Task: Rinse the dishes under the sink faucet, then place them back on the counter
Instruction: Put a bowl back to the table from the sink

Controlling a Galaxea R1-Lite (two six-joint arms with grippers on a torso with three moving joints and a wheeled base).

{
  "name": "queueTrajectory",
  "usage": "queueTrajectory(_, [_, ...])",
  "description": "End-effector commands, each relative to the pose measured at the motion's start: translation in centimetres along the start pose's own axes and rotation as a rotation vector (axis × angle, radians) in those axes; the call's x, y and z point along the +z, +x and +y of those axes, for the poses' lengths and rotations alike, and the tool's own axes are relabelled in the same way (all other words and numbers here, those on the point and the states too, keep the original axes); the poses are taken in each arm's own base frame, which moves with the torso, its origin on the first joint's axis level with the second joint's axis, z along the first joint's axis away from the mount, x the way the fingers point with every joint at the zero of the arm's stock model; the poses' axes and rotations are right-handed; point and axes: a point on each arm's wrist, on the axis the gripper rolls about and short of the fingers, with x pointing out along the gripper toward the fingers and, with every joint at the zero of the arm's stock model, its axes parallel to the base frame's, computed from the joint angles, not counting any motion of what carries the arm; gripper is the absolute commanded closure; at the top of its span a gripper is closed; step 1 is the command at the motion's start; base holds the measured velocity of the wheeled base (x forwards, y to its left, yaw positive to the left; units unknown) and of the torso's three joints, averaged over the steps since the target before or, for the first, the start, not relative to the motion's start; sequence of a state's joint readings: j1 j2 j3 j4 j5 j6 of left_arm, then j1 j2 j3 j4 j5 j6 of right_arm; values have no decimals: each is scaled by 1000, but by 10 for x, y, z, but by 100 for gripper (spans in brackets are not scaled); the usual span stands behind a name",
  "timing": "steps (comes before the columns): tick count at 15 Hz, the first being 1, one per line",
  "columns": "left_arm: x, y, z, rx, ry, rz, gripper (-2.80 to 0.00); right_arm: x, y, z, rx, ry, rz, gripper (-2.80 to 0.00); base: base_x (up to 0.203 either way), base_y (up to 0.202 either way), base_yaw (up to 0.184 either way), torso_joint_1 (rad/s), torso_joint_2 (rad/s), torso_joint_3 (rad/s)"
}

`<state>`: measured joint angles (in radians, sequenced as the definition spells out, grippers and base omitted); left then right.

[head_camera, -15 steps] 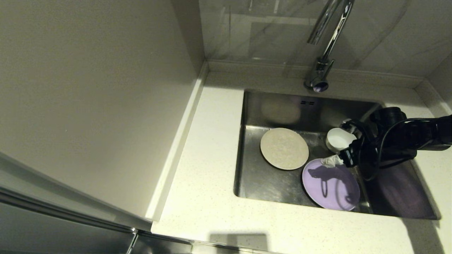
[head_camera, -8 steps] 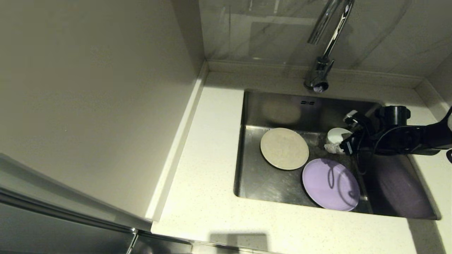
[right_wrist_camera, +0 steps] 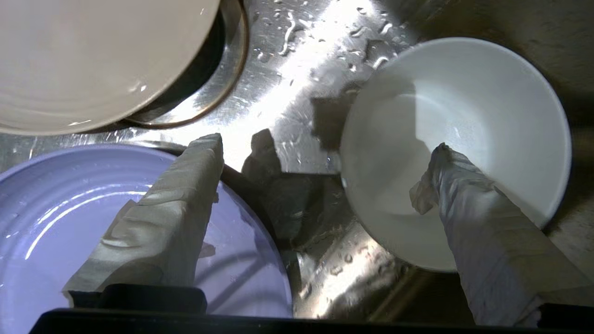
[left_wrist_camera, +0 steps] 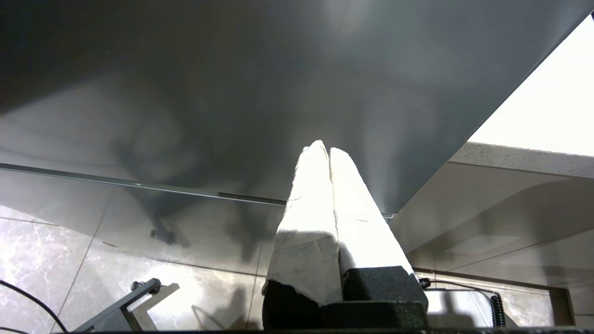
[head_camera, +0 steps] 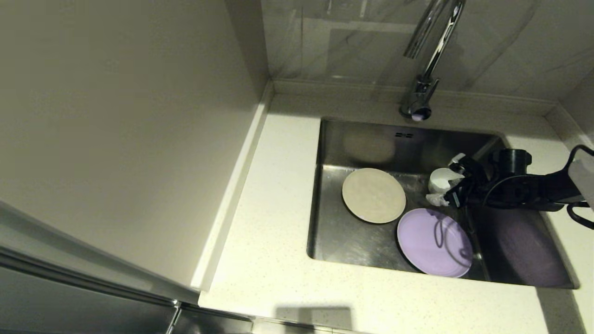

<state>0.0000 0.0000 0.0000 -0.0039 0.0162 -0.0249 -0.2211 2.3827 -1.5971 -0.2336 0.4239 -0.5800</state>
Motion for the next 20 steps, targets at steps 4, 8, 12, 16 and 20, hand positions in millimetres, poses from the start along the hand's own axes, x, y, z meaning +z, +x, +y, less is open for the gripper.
queueTrajectory(4, [0,0,0,1,-1,-4,0,1,28,-5,-56,-31,-6,-280,0,0,0,0,0,0])
queueTrajectory(8, [0,0,0,1,-1,-4,0,-2,32,-6,-73,-31,6,-280,0,0,0,0,0,0])
queueTrajectory(12, [0,0,0,0,-1,-4,0,-6,35,-5,-70,-29,14,-280,0,0,0,0,0,0])
queueTrajectory(16, [0,0,0,1,-1,-4,0,-8,37,-5,-72,-38,16,0,0,0,0,0,0,0])
queueTrajectory(20, [0,0,0,1,-1,-4,0,-9,36,-5,-71,-37,21,0,0,0,0,0,0,0])
